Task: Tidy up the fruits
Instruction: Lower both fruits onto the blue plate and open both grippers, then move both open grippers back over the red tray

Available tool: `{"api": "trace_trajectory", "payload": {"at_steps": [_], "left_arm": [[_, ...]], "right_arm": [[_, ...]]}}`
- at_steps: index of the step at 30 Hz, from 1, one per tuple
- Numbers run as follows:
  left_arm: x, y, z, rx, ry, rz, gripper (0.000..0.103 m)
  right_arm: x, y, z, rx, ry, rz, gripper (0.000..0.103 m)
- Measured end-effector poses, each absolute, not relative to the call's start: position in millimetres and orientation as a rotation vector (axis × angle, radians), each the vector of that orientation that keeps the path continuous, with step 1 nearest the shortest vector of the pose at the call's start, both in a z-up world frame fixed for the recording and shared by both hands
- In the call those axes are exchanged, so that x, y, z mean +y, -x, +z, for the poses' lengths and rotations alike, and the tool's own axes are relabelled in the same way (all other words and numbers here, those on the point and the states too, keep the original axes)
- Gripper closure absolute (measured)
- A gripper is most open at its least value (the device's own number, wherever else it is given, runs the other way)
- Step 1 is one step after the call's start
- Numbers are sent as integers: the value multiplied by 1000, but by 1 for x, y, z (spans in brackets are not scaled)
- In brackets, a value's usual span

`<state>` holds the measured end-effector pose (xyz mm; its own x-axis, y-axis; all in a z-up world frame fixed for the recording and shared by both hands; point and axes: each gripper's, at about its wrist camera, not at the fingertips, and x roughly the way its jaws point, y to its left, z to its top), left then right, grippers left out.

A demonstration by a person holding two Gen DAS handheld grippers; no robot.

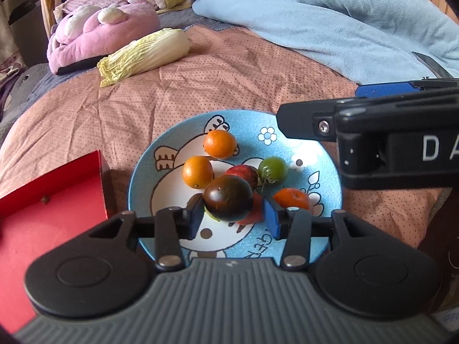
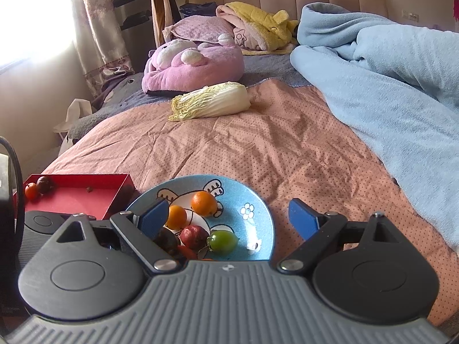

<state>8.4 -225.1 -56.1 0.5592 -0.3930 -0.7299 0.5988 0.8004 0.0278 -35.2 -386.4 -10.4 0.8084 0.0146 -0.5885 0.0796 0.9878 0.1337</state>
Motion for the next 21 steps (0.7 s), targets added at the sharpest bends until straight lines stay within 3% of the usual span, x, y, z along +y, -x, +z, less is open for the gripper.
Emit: {"api": "trace_trajectory", "payload": {"at_steps": [3, 21], "left_arm": [[-226, -3, -52, 753, -292, -608, 41], [-193, 1, -25, 707, -260, -629, 39]], "right_arm": [[-386, 37, -8, 623, -154, -37, 10], [-368, 31, 8, 620, -159, -18, 9]]}}
